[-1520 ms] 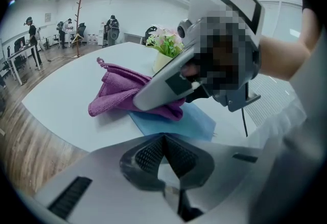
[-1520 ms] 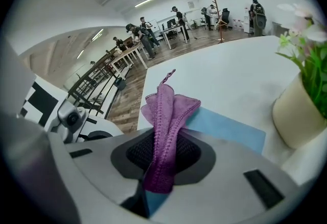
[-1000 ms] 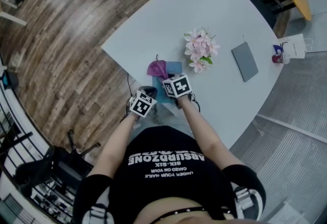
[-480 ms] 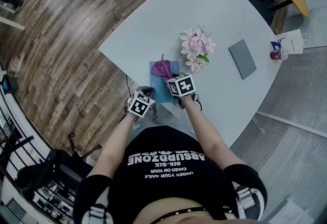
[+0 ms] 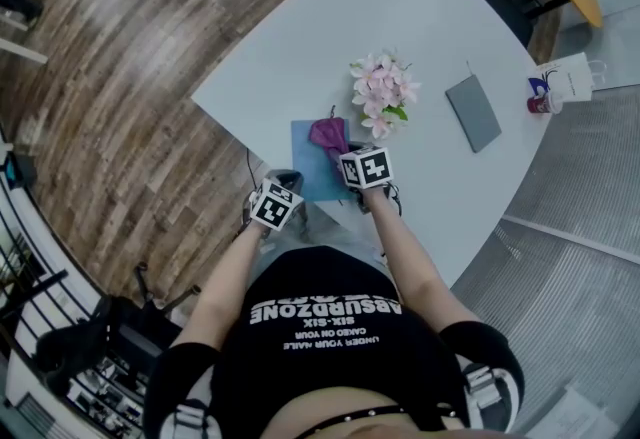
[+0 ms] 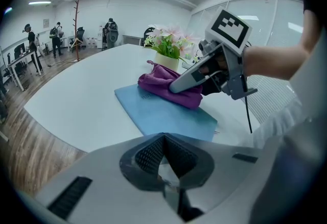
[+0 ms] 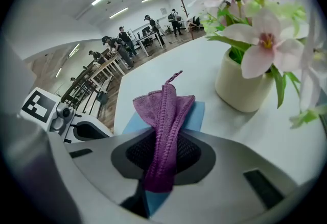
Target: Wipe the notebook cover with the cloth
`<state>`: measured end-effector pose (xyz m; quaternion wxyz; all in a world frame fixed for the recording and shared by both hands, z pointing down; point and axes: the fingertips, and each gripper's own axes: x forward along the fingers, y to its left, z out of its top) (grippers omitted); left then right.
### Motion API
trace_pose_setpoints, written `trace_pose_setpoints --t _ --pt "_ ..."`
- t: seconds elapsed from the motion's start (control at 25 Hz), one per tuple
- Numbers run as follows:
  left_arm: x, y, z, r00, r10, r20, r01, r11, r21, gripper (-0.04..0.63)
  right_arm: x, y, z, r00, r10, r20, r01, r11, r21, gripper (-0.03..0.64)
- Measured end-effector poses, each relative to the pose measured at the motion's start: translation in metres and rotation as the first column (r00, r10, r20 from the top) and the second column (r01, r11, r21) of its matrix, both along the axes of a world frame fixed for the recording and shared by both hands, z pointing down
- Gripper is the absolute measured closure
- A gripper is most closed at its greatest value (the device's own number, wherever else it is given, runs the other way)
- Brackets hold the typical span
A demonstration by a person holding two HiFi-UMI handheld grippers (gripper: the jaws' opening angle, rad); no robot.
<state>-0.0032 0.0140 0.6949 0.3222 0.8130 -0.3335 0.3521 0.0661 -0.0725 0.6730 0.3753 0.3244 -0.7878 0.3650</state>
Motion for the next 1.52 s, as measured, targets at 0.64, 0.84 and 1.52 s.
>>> trace_pose_setpoints --t 0.64,0.84,1.52 --pt "-0.001 0.001 -0.001 1.0 0.015 0.002 -0.015 1.0 0.006 0.58 0.037 0.005 0.0 0.996 0.091 -0.013 -0.09 0.996 0.011 0.528" --pt "-0.001 0.0 -0.001 1.0 0.016 0.001 -0.016 1.0 0.002 0.58 0.043 0.009 0.0 0.995 0.099 -0.015 -0.098 0.995 0.015 0.528" --pt "-0.002 0.0 -0.001 1.0 0.002 -0.011 -0.002 1.0 -0.007 0.58 0.047 0.03 0.0 0.985 0.168 0.04 -0.168 0.986 -0.008 0.528"
